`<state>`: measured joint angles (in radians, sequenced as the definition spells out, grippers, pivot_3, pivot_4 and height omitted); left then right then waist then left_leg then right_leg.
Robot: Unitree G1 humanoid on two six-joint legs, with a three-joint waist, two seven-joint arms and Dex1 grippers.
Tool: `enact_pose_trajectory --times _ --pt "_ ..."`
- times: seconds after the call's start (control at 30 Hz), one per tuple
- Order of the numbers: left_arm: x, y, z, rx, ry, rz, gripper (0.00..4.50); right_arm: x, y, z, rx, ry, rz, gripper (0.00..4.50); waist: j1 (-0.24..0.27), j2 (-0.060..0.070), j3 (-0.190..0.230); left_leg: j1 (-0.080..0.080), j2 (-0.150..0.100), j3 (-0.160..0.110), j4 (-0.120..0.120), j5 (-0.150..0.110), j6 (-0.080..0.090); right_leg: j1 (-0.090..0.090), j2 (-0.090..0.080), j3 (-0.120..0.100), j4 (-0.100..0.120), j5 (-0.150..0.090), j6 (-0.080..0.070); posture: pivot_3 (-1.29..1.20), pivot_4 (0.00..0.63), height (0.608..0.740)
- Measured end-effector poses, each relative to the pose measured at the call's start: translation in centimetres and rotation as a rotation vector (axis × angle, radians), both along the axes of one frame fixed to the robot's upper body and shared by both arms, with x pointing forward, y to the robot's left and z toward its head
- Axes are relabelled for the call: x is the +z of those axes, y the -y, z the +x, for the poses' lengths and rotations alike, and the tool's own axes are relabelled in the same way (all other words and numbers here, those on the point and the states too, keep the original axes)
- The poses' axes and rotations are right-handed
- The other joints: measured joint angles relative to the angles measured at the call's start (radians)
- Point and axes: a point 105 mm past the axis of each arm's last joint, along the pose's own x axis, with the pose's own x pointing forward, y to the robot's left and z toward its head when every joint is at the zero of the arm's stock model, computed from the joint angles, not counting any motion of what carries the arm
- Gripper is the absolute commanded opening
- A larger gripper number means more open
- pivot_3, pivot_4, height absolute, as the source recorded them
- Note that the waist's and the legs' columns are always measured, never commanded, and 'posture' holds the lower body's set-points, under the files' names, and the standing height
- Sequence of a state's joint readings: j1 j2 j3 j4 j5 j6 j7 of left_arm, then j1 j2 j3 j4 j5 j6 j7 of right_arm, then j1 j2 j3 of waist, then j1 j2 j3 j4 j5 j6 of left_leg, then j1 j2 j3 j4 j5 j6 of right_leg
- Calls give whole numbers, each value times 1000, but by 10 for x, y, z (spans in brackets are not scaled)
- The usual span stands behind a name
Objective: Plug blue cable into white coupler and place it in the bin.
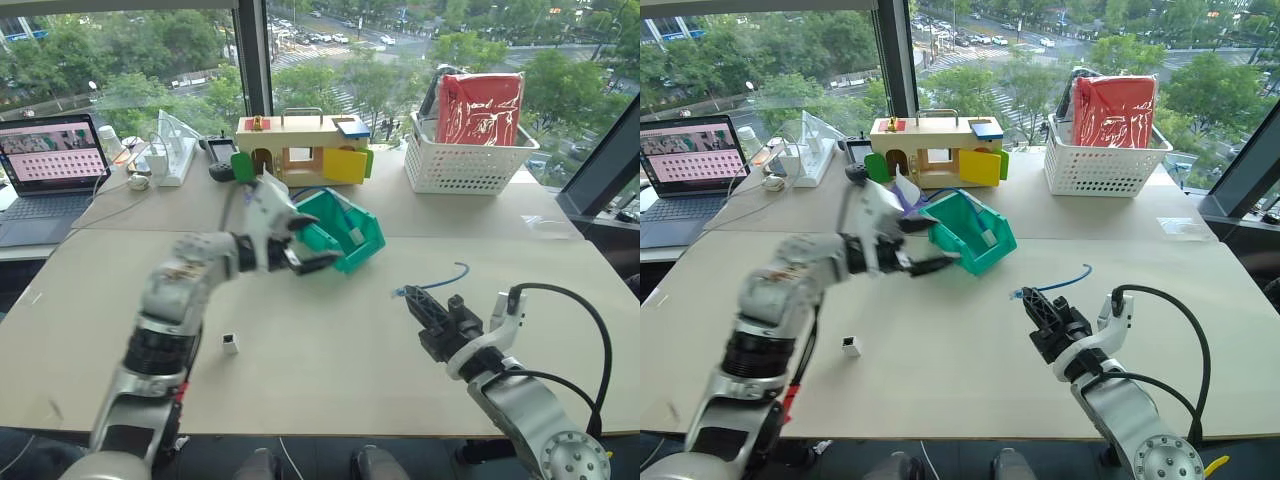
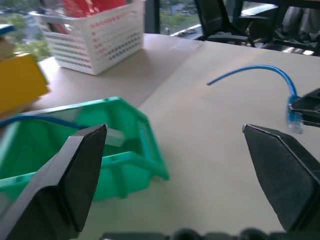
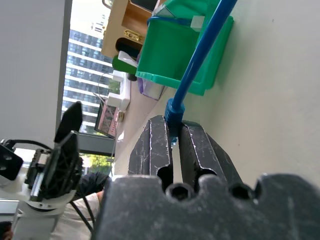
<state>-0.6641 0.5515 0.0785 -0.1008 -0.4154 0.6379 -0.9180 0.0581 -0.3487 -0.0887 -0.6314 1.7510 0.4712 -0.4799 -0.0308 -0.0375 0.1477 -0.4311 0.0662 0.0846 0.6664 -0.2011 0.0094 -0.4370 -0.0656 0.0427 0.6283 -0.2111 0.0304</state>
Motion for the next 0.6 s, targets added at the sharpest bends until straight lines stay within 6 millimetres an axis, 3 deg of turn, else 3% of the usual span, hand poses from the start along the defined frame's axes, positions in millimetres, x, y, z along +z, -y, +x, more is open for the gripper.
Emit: enact_pose_trajectory --times 0.07,0.2,0.33,0.47,0.6 --pt "0 -32 -11 33 -10 -32 4444 -1 1 3 18 0 -18 0 -5 0 0 0 0 0 -1 0 0 0 0 -1 0 0 0 0 150 730" --pt "-3 -51 -31 34 -19 -47 4444 -2 -1 7 54 -5 -28 0 9 -1 1 0 -1 1 -1 0 0 1 -1 -1 0 -1 0 0 150 730" --pt "-39 -79 -80 -1 -173 34 4444 -2 -7 10 102 -11 -5 0 -9 -2 0 2 1 3 -3 0 -1 0 -2 2 0 -2 -1 0 150 730" --pt "-58 -97 -100 48 -212 83 4444 -3 -18 12 161 -15 1 0 1 -3 0 2 0 4 -3 1 -1 1 -2 -1 1 -5 -8 0 150 730" --pt "-95 -109 -109 105 -259 177 4444 -3 -20 13 180 -15 0 0 10 -3 0 4 1 6 -3 1 -1 2 -4 0 0 -6 -9 0 150 730"
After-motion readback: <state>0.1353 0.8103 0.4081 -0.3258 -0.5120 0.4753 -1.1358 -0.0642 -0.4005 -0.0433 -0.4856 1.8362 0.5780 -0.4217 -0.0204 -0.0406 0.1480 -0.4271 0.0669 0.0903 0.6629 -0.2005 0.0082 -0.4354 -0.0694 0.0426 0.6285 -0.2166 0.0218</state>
